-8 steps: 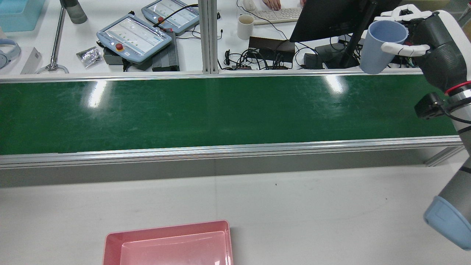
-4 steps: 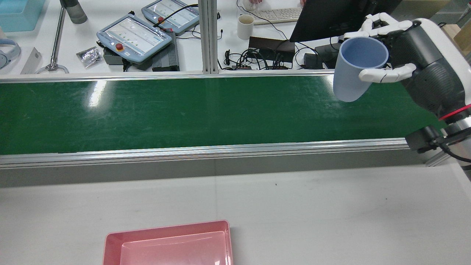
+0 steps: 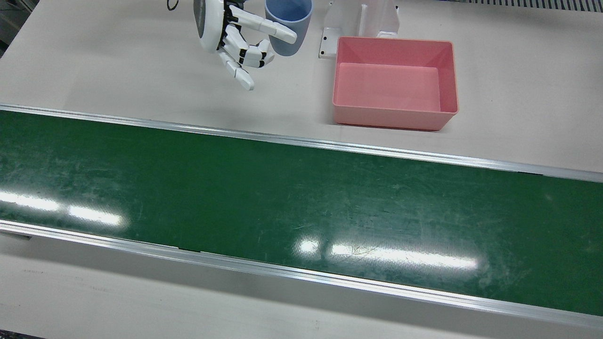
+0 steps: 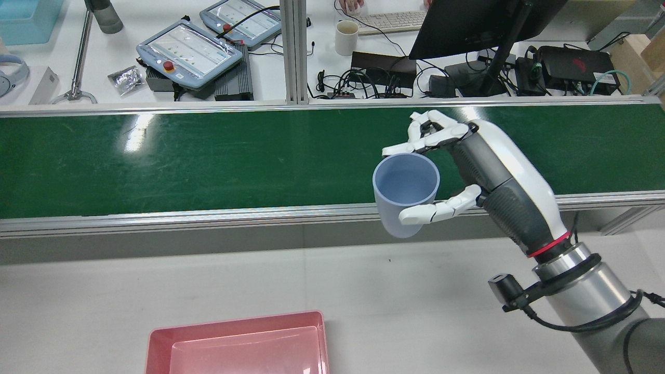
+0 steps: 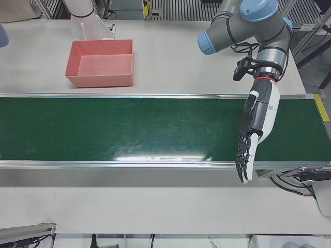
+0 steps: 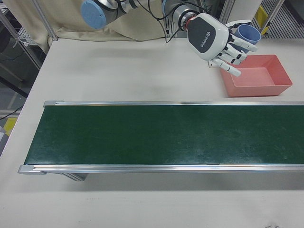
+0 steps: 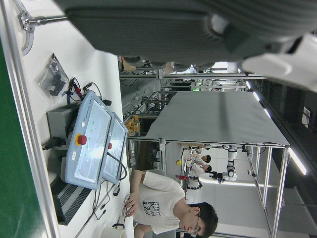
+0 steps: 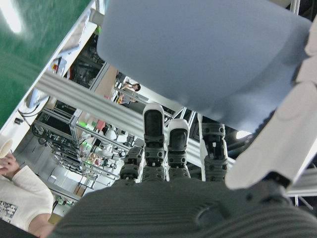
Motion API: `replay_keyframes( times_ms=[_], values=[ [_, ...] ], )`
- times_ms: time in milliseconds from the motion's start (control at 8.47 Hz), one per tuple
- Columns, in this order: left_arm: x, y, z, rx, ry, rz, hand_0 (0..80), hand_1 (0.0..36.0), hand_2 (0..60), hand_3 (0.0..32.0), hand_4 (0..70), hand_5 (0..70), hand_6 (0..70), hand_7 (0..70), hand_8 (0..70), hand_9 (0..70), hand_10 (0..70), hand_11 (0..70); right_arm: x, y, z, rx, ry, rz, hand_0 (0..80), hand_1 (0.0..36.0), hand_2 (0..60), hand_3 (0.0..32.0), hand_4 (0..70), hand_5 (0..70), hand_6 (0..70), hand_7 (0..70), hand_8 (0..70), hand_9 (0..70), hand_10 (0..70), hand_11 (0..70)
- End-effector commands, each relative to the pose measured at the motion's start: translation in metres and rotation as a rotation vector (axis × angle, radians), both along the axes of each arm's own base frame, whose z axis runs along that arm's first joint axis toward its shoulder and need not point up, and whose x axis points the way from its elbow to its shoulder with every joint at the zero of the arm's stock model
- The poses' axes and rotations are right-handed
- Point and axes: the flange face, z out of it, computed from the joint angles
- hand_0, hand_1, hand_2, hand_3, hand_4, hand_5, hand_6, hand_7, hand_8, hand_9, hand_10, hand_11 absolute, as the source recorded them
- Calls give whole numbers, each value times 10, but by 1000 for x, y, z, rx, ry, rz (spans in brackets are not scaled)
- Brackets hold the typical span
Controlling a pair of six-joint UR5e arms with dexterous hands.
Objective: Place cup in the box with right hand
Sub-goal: 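Lift the blue cup off the conveyor with the right hand, then carry the cup down over the pink box and lower it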
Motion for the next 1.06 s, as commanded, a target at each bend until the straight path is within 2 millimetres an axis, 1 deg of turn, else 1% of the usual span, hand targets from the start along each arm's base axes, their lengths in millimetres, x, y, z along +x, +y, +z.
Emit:
replay_keyframes(
  times_ms=[0,118,236,354,472,590,708,826,944],
  values=[
    [1,0,0,0,0,1,0,0,0,0,0,0,0,0,0,0,0,0,-141,31,36,40,44,-39,465,170,548,0,700,16,226,700,282,529,110,149],
    [0,0,0,0,0,-1,0,0,0,0,0,0,0,0,0,0,0,0,-171,36,40,72,44,-18,467,169,545,0,700,16,223,700,277,521,108,145],
    [0,0,0,0,0,-1,0,0,0,0,0,0,0,0,0,0,0,0,-185,50,32,90,41,-25,468,171,542,0,700,16,223,700,276,521,103,138],
    [1,0,0,0,0,1,0,0,0,0,0,0,0,0,0,0,0,0,-191,58,27,95,42,-34,468,168,528,0,700,16,225,700,273,518,102,136],
    [1,0,1,-2,0,1,0,0,0,0,0,0,0,0,0,0,0,0,-190,58,26,97,38,-36,469,167,530,0,700,15,226,700,272,517,104,140],
    [0,0,1,0,0,-1,0,0,0,0,0,0,0,0,0,0,0,0,-182,59,22,97,27,-37,468,163,517,0,700,15,226,700,271,516,110,148],
    [1,0,1,0,0,1,0,0,0,0,0,0,0,0,0,0,0,0,-185,66,22,98,28,-54,469,134,416,0,700,10,224,700,259,503,108,144],
    [1,0,1,-2,0,1,0,0,0,0,0,0,0,0,0,0,0,0,-188,69,24,99,25,-64,180,0,188,0,700,0,183,700,172,396,19,14],
    [1,0,1,0,0,1,0,0,0,0,0,0,0,0,0,0,0,0,-189,72,24,96,16,-75,0,0,191,0,518,0,96,523,95,227,0,0]
  ],
)
